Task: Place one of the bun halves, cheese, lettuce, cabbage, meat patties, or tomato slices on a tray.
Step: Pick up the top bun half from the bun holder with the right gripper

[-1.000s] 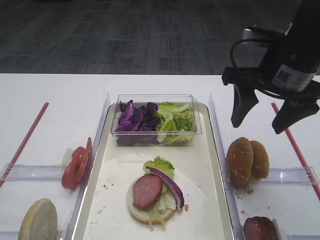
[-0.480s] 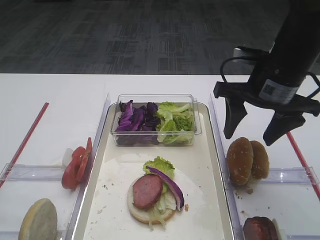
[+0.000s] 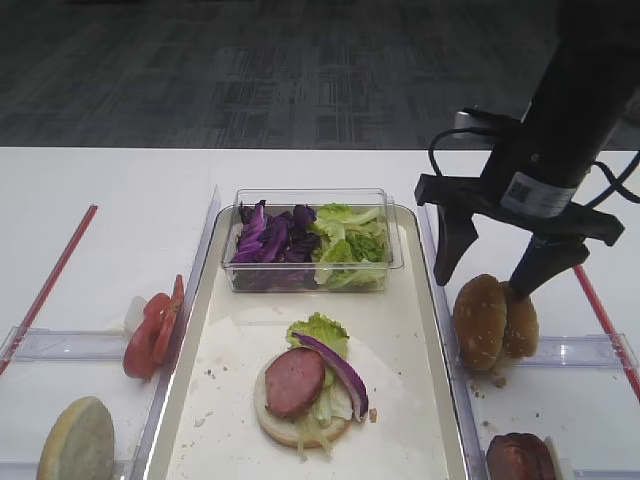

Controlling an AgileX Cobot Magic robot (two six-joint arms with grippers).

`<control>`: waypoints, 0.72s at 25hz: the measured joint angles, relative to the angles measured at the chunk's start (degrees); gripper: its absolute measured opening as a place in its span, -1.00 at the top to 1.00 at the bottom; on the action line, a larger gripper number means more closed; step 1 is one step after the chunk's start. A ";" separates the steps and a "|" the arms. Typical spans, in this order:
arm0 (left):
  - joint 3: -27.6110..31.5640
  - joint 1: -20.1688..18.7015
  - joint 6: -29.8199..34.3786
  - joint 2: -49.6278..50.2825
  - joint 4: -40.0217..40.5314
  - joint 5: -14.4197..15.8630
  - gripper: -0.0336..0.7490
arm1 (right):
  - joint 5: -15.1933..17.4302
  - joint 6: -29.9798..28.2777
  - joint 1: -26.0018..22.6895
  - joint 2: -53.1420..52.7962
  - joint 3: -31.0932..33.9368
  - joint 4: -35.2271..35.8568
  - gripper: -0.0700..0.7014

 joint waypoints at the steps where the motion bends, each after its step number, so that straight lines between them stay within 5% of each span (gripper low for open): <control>1: 0.00 0.00 0.00 0.00 0.00 0.00 -0.16 | 0.00 0.00 0.03 0.24 0.00 0.28 -0.58; 18: 0.00 0.00 0.00 0.00 0.00 0.00 -0.16 | -2.63 -0.21 1.96 2.22 -0.14 0.65 -0.58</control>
